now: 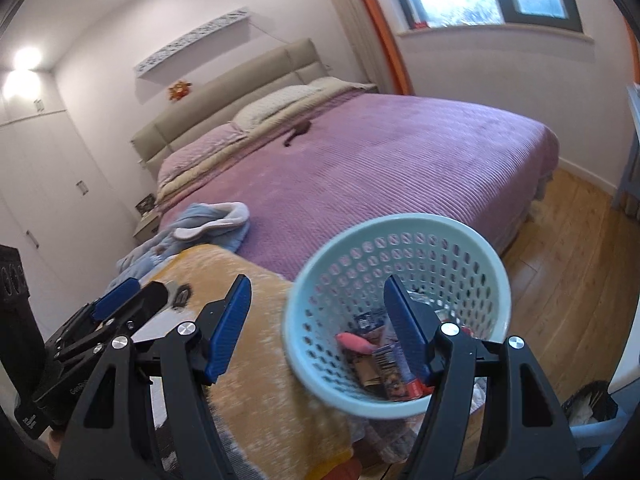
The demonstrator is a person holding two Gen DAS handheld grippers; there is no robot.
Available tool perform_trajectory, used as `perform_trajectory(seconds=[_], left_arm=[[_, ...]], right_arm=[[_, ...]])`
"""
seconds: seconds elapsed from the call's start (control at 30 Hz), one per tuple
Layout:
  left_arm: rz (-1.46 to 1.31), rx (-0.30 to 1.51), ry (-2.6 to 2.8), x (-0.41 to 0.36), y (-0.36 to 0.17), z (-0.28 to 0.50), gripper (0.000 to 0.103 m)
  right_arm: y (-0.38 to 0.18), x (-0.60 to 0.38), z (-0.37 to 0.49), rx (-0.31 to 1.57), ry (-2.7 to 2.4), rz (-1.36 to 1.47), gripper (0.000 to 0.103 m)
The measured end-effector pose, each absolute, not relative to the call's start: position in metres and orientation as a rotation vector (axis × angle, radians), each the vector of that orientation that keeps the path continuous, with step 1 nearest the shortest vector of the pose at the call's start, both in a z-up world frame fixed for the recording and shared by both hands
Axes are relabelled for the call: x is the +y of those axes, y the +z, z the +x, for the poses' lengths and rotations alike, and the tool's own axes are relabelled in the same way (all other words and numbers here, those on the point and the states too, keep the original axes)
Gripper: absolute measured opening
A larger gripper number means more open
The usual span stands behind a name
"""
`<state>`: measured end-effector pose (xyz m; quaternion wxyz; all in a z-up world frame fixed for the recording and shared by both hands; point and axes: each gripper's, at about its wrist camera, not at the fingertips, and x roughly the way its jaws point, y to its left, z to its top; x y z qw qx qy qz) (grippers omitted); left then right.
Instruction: Collect trash
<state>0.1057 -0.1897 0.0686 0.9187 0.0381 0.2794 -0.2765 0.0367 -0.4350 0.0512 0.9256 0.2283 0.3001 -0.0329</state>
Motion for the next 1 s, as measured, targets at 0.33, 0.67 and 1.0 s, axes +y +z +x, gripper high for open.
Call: perform_trajectory(seconds=[0.33,0.67,1.0], left_arm=[[-0.034,0.498,-0.367,-0.095,0.085,0.053,0.082],[-0.008,0.391,-0.175,-0.051,0.084,0.001,0.090],[-0.009,0.371,-0.119,-0.040,0.053,-0.017,0.091]], right_arm=[[0.070,-0.367,0.008,0.565,-0.013,0.340,0.065],[0.074,-0.327,-0.024,0.426,-0.057,0.180,0.065],[0.060,-0.303,-0.043,0.336,-0.090,0.103,0.065]])
